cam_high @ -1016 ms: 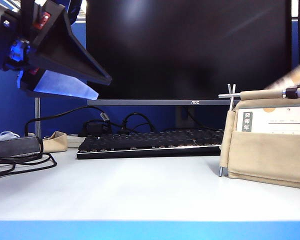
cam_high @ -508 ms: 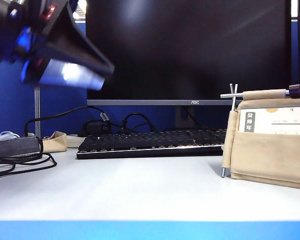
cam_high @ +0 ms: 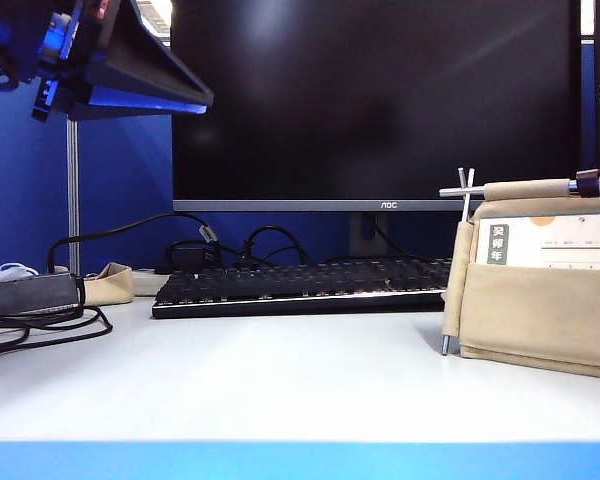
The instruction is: Turn one page of the calendar.
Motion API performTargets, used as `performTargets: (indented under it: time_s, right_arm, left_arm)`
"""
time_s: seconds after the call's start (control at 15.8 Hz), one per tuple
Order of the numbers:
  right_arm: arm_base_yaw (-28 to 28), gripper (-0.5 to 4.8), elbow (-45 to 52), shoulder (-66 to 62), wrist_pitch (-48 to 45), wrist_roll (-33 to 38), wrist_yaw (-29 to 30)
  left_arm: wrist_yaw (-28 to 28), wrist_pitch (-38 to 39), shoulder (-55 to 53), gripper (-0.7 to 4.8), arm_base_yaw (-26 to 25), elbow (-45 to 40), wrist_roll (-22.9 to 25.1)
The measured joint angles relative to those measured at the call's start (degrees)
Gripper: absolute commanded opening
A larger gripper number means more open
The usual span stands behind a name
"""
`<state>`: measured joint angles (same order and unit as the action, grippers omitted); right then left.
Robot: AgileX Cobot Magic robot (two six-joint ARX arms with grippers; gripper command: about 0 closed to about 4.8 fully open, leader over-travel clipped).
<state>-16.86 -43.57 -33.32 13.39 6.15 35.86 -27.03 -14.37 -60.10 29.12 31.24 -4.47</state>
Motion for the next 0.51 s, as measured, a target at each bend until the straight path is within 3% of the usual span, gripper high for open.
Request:
performTargets:
  time_s: [0.19,0.51]
  right_arm:
    - [6.9,0.48,11.1,14.3,3.3,3.8,-1.8]
    - [12.6,0.29,20.5,26.5,9.7,4.8,-2.5]
  left_arm:
    - [0.3,1.6,-0.2,0.56,0.0,0.0,3.5]
    - [0.6,5.9,-0.2,0.47,0.0,-0.2,4.3]
